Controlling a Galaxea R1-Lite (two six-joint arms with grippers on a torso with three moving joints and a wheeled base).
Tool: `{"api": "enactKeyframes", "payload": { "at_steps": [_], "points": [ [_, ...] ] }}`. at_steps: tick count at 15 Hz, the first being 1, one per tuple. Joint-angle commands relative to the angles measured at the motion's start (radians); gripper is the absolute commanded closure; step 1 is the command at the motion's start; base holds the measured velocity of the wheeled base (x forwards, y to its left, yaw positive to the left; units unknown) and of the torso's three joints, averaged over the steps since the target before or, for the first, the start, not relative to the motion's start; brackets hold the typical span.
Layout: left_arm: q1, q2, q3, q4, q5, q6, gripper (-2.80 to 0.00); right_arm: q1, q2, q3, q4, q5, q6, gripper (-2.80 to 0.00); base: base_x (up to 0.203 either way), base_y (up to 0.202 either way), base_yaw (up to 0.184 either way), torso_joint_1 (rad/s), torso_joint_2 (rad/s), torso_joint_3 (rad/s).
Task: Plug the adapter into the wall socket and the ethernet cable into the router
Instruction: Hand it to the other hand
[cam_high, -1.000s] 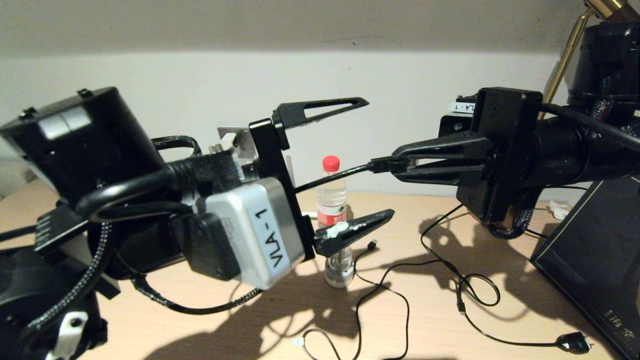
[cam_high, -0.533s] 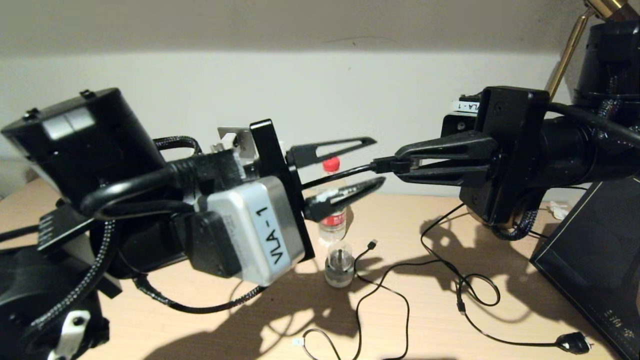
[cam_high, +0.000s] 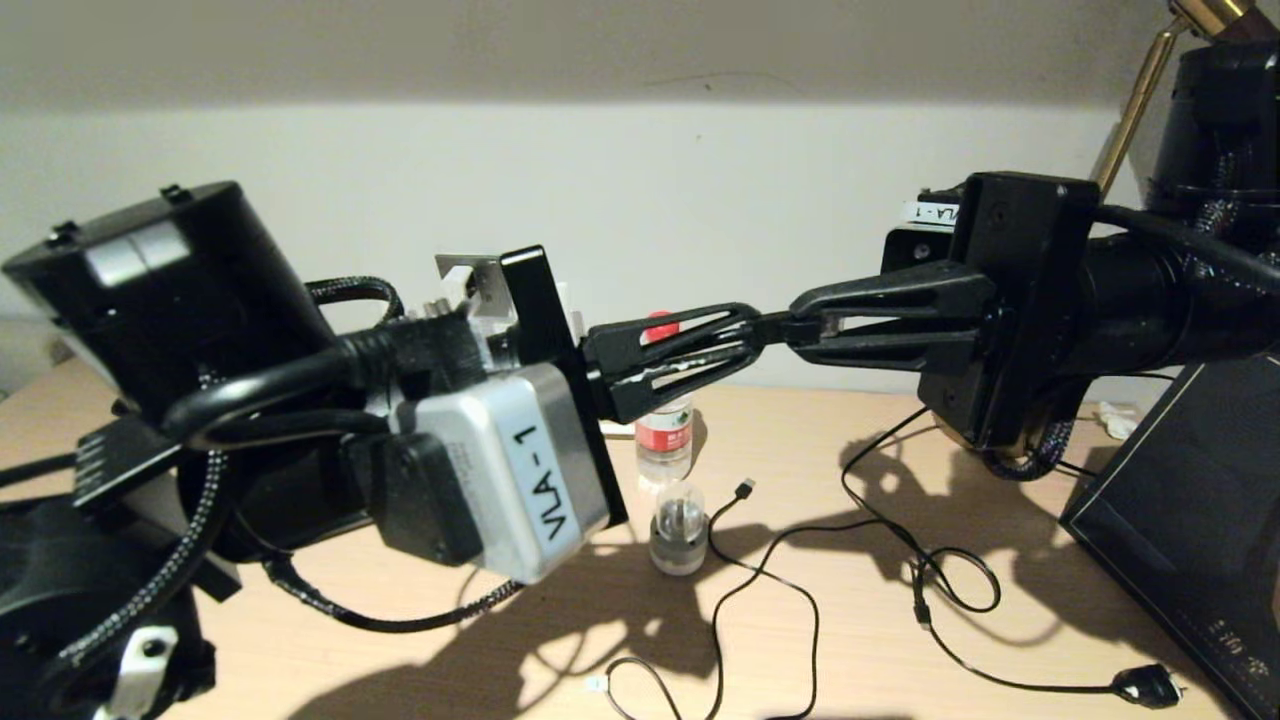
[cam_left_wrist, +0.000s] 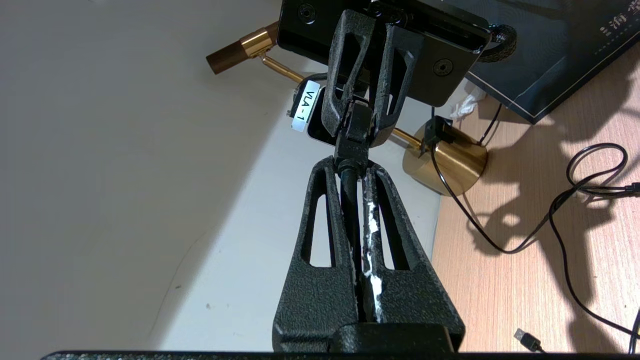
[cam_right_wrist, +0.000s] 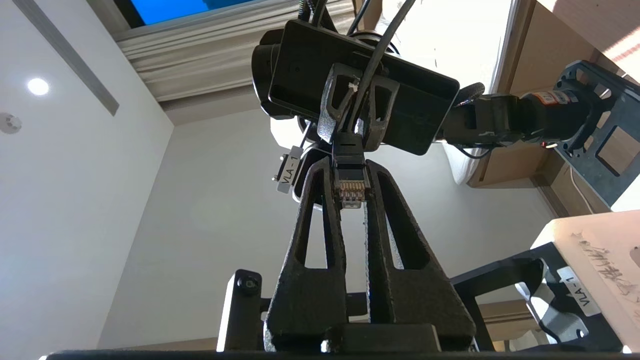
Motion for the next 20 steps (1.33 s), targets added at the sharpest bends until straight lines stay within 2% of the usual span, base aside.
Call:
{"api": "enactKeyframes", "payload": {
  "at_steps": [1, 13, 14, 15, 20],
  "points": [
    [0.000, -0.007, 0.002, -0.006, -0.003, 0.006, 0.00, 0.000, 0.006, 0.000, -0.001, 0.006, 0.007, 0.00, 0.000, 0.000, 0.000, 0.000, 0.00, 0.000],
    [-0.005, -0.008, 0.013, -0.006, -0.005, 0.006, 0.00, 0.000, 0.006, 0.000, -0.006, 0.006, 0.007, 0.00, 0.000, 0.000, 0.000, 0.000, 0.00, 0.000],
    [-0.005, -0.010, 0.014, -0.006, -0.003, 0.005, -1.60, 0.000, 0.006, 0.000, -0.006, 0.007, 0.007, 0.00, 0.000, 0.000, 0.000, 0.000, 0.00, 0.000],
    [-0.005, -0.010, 0.016, -0.006, -0.003, 0.006, -2.80, 0.000, 0.006, 0.000, -0.006, 0.007, 0.007, 0.00, 0.000, 0.000, 0.000, 0.000, 0.00, 0.000],
    [-0.006, -0.013, 0.016, -0.014, -0.003, 0.005, -2.80, 0.000, 0.006, -0.002, -0.006, 0.007, 0.007, 0.00, 0.000, 0.000, 0.000, 0.000, 0.00, 0.000]
  ]
}}
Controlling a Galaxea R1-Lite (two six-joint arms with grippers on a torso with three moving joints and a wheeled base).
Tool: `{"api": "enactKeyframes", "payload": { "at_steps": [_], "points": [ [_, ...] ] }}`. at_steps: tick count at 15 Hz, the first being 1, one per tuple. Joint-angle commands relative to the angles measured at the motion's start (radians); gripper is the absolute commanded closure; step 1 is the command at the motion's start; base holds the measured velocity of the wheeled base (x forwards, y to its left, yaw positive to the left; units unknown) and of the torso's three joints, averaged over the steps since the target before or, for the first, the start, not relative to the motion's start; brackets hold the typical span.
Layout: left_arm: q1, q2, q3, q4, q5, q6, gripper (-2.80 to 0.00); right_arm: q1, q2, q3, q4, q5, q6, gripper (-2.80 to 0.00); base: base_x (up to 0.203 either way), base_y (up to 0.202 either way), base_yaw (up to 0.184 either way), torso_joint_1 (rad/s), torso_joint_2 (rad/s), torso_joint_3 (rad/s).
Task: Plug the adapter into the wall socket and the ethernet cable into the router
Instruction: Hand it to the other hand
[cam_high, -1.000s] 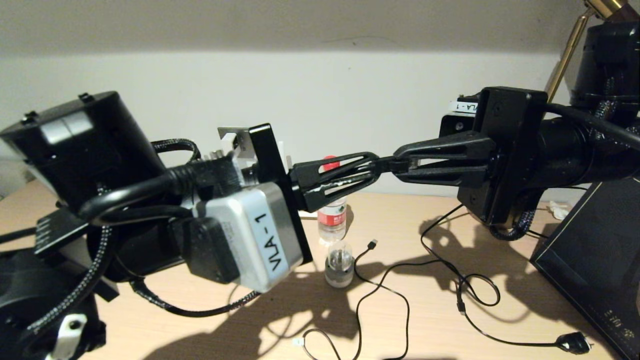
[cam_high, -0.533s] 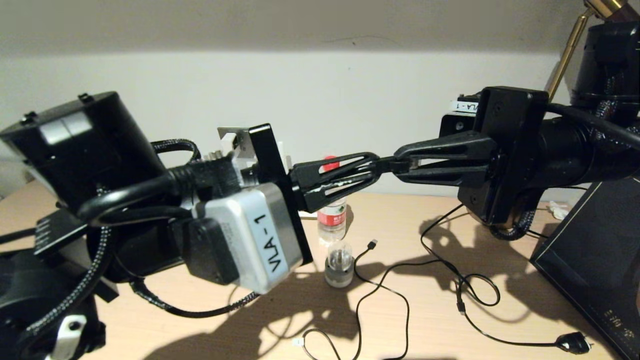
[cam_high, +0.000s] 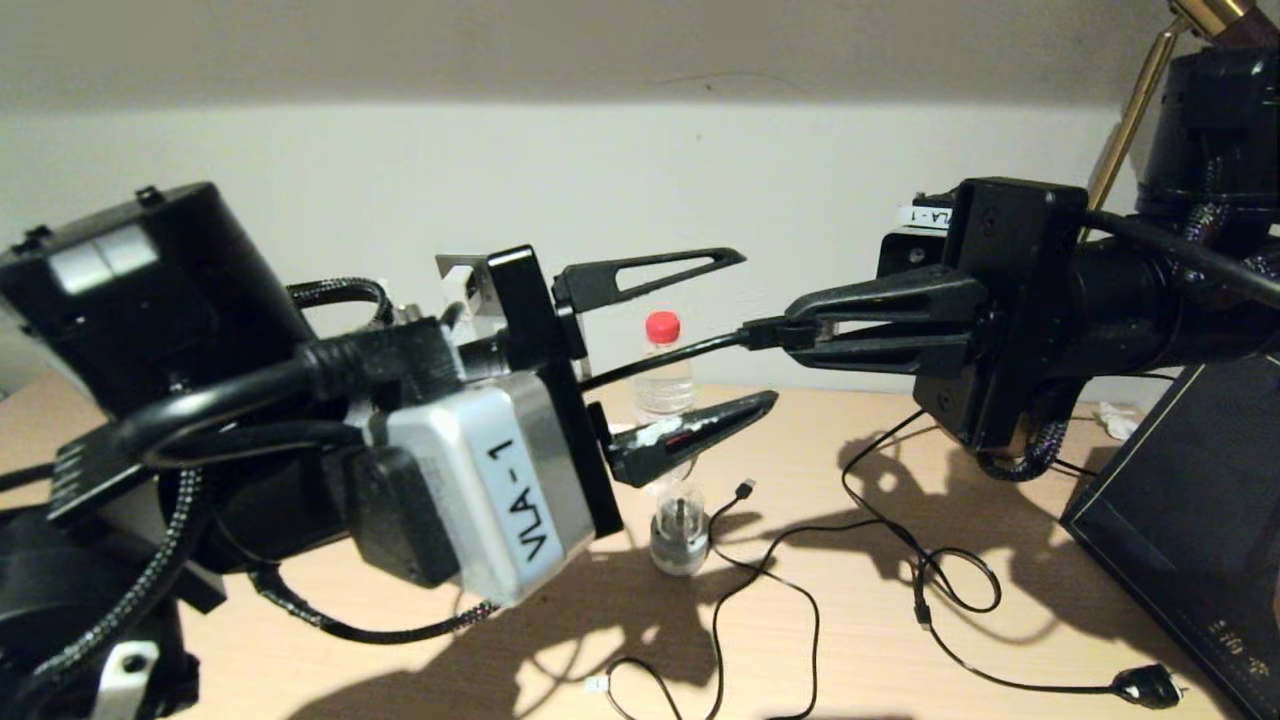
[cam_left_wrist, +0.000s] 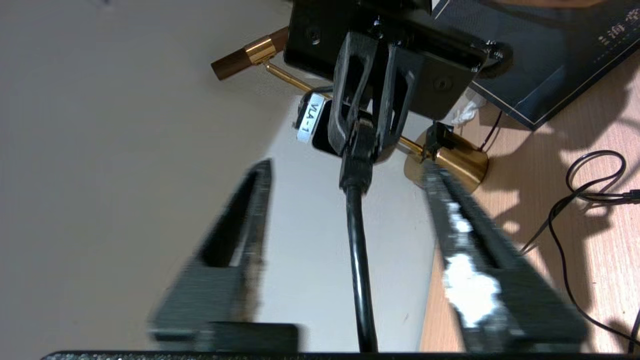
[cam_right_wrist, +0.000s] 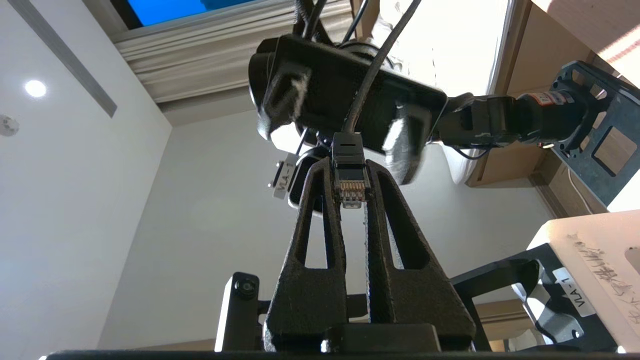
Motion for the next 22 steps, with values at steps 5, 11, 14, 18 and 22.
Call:
{"api": "enactKeyframes", "payload": {
  "at_steps": [5, 11, 14, 18, 22],
  "points": [
    [-0.002, -0.006, 0.002, -0.006, -0.002, 0.000, -2.80, 0.002, 0.001, -0.001, -0.003, 0.010, 0.008, 0.00, 0.000, 0.000, 0.000, 0.000, 0.00, 0.000],
    [-0.002, -0.006, -0.001, -0.008, -0.002, 0.000, -2.80, 0.005, 0.001, 0.000, -0.003, 0.010, 0.008, 0.00, 0.000, 0.000, 0.000, 0.000, 0.00, 0.000],
    [-0.002, -0.003, -0.003, -0.006, -0.002, 0.000, -2.80, 0.010, 0.001, 0.000, -0.003, 0.010, 0.008, 0.00, 0.000, 0.000, 0.000, 0.000, 0.00, 0.000],
    [-0.002, -0.002, -0.003, -0.008, -0.002, 0.000, -2.80, 0.010, 0.001, 0.003, -0.003, 0.010, 0.008, 0.00, 0.000, 0.000, 0.000, 0.000, 0.00, 0.000],
    [-0.002, -0.003, -0.001, -0.006, -0.002, 0.000, -2.80, 0.010, 0.001, 0.003, -0.003, 0.010, 0.008, 0.00, 0.000, 0.000, 0.000, 0.000, 0.00, 0.000]
  ]
}}
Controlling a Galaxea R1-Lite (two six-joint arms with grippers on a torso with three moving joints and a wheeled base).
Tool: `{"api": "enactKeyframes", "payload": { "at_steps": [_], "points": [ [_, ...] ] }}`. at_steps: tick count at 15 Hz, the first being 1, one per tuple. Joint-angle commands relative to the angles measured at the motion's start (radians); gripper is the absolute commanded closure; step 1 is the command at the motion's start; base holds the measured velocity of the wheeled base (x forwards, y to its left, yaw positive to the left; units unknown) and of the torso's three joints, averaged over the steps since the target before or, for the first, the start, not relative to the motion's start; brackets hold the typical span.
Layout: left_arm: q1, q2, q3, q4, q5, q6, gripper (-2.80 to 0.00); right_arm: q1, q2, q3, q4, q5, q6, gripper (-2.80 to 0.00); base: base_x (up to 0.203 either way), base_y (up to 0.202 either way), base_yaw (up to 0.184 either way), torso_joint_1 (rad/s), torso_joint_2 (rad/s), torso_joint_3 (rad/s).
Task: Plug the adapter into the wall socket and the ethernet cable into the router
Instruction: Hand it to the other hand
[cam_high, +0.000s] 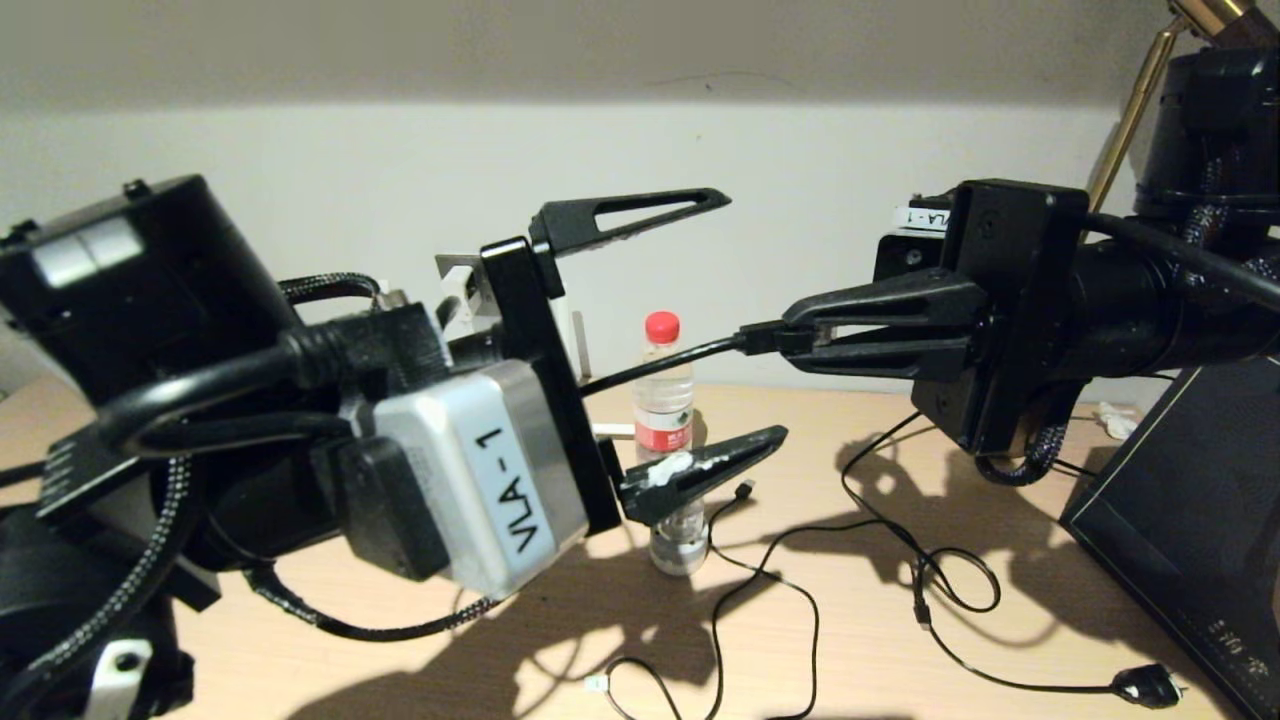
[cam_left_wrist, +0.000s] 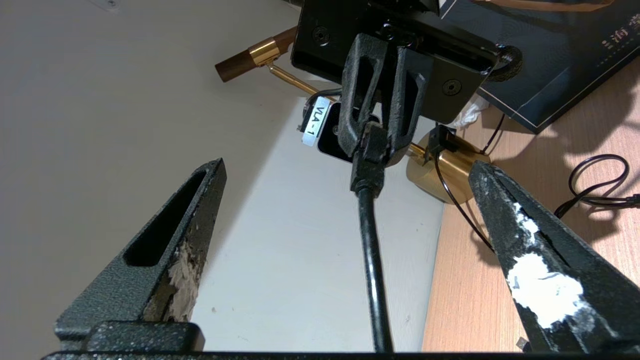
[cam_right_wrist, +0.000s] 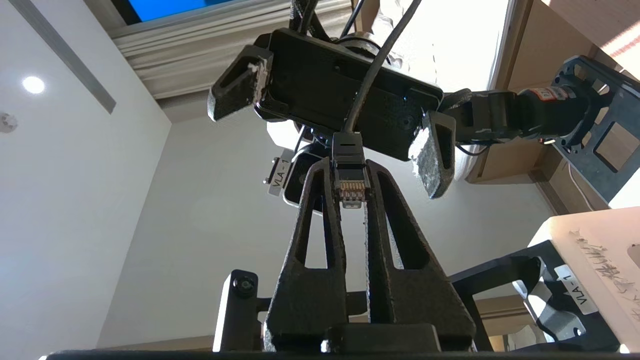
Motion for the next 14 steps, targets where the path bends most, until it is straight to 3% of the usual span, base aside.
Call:
{"api": "enactKeyframes", "payload": {
  "at_steps": [1, 4, 5, 6, 14],
  "points": [
    [0.000, 0.002, 0.001, -0.006, -0.003, 0.006, -2.80, 0.001, 0.001, 0.000, -0.002, 0.007, 0.008, 0.00, 0.000, 0.000, 0.000, 0.000, 0.00, 0.000],
    [0.000, 0.005, 0.001, -0.006, -0.003, 0.006, -2.80, 0.004, 0.003, 0.005, -0.002, 0.007, 0.007, 0.00, 0.000, 0.000, 0.000, 0.000, 0.00, 0.000],
    [0.000, 0.008, 0.000, -0.006, -0.003, 0.006, -0.93, 0.004, 0.003, 0.005, -0.002, 0.007, 0.007, 0.00, 0.000, 0.000, 0.000, 0.000, 0.00, 0.000],
    [0.000, 0.009, -0.002, -0.005, -0.003, 0.006, 0.00, 0.004, 0.001, 0.005, -0.002, 0.007, 0.007, 0.00, 0.000, 0.000, 0.000, 0.000, 0.00, 0.000],
    [0.000, 0.011, -0.003, -0.006, -0.002, 0.006, 0.00, 0.005, 0.001, 0.005, -0.004, 0.007, 0.007, 0.00, 0.000, 0.000, 0.000, 0.000, 0.00, 0.000]
  ]
}}
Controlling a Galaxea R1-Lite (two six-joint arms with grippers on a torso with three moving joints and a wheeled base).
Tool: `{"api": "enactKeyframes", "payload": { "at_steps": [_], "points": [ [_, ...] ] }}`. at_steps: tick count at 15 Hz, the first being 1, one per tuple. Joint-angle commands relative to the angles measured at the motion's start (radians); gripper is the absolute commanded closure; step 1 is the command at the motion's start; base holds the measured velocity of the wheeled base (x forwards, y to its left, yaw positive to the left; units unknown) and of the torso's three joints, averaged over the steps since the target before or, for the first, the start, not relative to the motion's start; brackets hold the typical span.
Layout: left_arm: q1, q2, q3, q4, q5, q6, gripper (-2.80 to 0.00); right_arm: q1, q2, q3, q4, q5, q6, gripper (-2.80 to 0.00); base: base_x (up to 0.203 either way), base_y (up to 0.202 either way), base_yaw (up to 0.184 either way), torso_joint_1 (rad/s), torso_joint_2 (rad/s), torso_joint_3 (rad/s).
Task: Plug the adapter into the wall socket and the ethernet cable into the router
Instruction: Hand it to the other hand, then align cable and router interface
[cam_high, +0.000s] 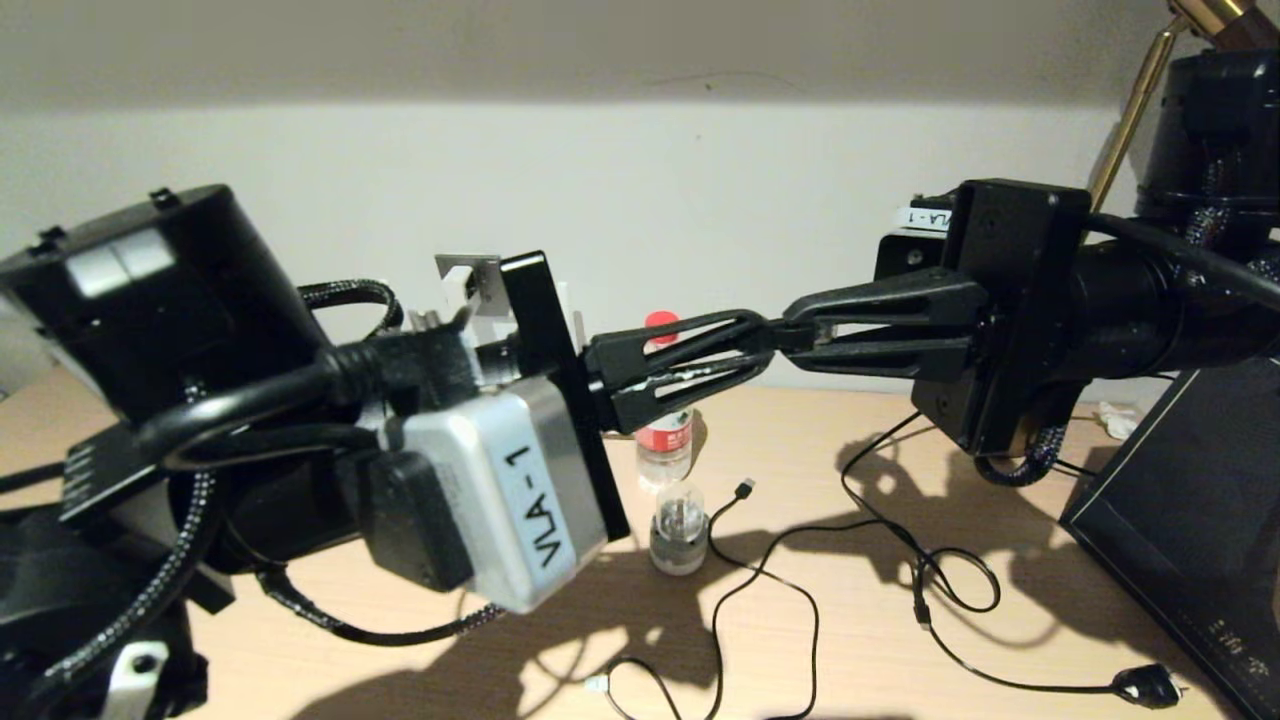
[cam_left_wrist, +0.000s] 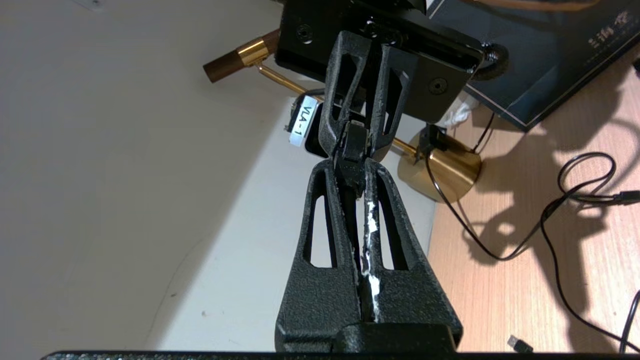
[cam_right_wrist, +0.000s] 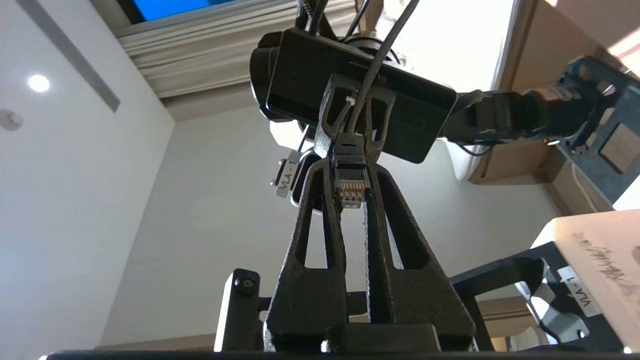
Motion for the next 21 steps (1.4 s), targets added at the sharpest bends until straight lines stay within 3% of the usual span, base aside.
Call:
{"api": "enactKeyframes", "payload": {
  "at_steps": [1, 5, 6, 7, 11, 13, 15, 17, 19, 21],
  "points": [
    [0.000, 0.001, 0.001, -0.010, -0.001, 0.005, 0.00, 0.001, 0.002, 0.000, 0.000, 0.007, 0.008, 0.00, 0.000, 0.000, 0.000, 0.000, 0.00, 0.000],
    [0.000, 0.000, 0.003, -0.010, -0.001, 0.005, 0.00, 0.003, 0.006, 0.005, -0.001, 0.004, 0.005, 0.00, 0.000, 0.000, 0.000, 0.000, 0.00, 0.000],
    [0.000, 0.001, 0.003, -0.010, -0.003, 0.005, 0.00, 0.004, 0.006, 0.008, 0.000, 0.002, -0.011, -2.00, 0.000, 0.000, 0.000, 0.000, 0.00, 0.000],
    [-0.001, 0.003, 0.001, -0.010, -0.001, 0.005, 0.00, 0.005, 0.006, 0.009, 0.000, 0.002, -0.023, -2.80, 0.000, 0.000, 0.000, 0.000, 0.00, 0.000],
    [0.000, -0.014, 0.050, -0.008, 0.003, -0.028, 0.00, 0.007, 0.014, 0.030, -0.001, -0.008, -0.060, -2.80, 0.000, 0.000, 0.000, 0.000, 0.00, 0.000],
    [0.003, -0.056, 0.105, -0.009, 0.027, -0.088, 0.00, 0.000, -0.009, 0.047, -0.001, -0.057, -0.095, -2.80, 0.000, 0.000, 0.000, 0.000, 0.00, 0.000],
    [0.015, -0.103, 0.191, -0.009, 0.062, -0.182, 0.00, -0.019, -0.060, 0.045, -0.001, -0.162, -0.119, -2.80, 0.000, 0.000, 0.000, 0.000, 0.00, 0.000],
    [0.029, -0.134, 0.240, -0.007, 0.114, -0.341, 0.00, -0.038, -0.127, 0.049, 0.003, -0.228, -0.229, -2.80, 0.000, 0.000, 0.000, 0.000, 0.00, 0.000],
    [0.112, -0.126, 0.256, -0.004, 0.125, -0.496, 0.00, -0.085, -0.197, 0.057, 0.036, -0.375, -0.339, -2.80, 0.000, 0.000, 0.000, 0.000, 0.00, 0.000],
    [0.190, -0.118, 0.237, 0.009, 0.131, -0.748, 0.00, -0.139, -0.269, 0.072, 0.182, -0.489, -0.557, -2.80, 0.000, 0.000, 0.000, 0.000, 0.00, 0.000]
  ]
}}
